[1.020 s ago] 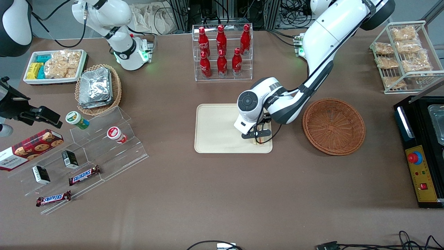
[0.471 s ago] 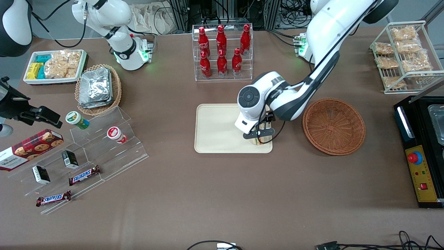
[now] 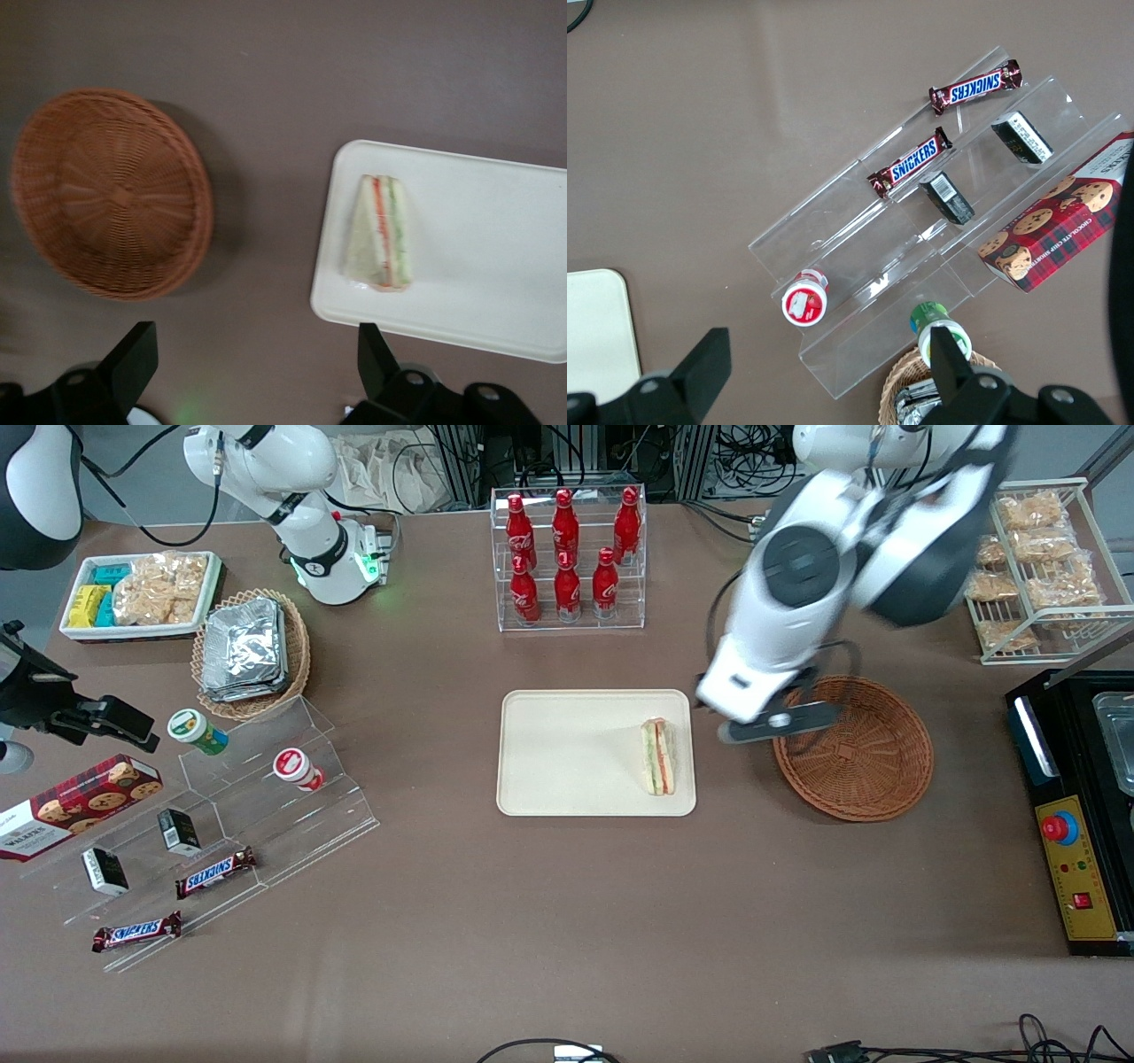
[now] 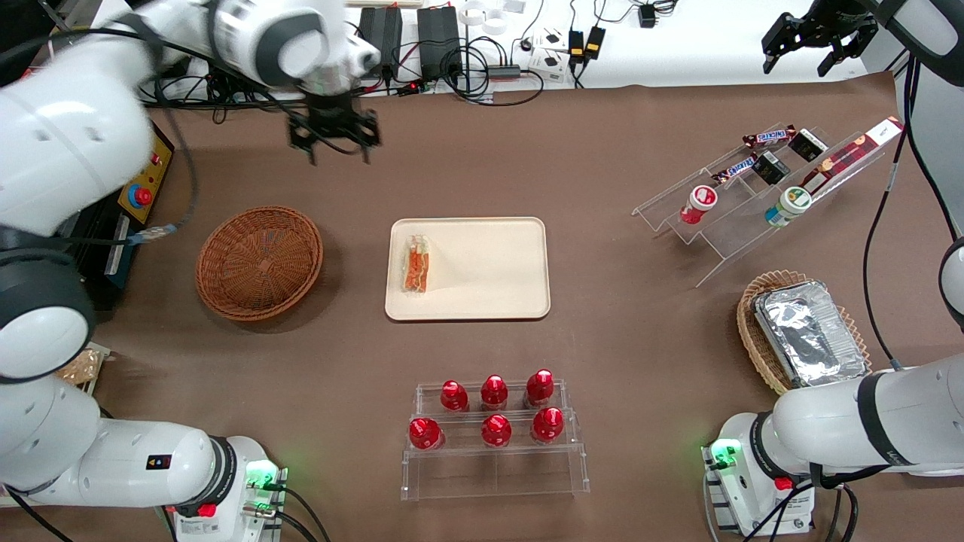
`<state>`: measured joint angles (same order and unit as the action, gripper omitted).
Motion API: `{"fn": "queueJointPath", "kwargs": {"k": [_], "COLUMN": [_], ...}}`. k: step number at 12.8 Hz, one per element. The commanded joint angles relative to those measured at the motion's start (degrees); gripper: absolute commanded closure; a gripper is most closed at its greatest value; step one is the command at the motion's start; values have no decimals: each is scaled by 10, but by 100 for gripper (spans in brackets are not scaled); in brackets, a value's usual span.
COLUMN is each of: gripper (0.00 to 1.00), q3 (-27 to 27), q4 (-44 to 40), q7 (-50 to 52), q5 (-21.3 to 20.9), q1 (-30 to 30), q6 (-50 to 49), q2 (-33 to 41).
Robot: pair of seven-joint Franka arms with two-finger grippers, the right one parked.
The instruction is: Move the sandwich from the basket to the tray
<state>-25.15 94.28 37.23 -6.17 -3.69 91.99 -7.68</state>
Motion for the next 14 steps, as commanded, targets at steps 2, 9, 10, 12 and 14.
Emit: {"fn": "queueJointPath", "kwargs": {"k": [2, 9, 10, 12, 14], "gripper": [0, 0, 0, 0, 0], "q3": [109, 259, 272, 279, 279], "q4": [57, 125, 121, 102, 90], "q7": [-51, -225, -257, -277, -274], "q5": [25, 57, 58, 57, 57], "q1": [-7, -35, -35, -34, -33], "q6": [-9, 16, 12, 6, -2], "q2": [91, 184, 183, 181, 178]}}
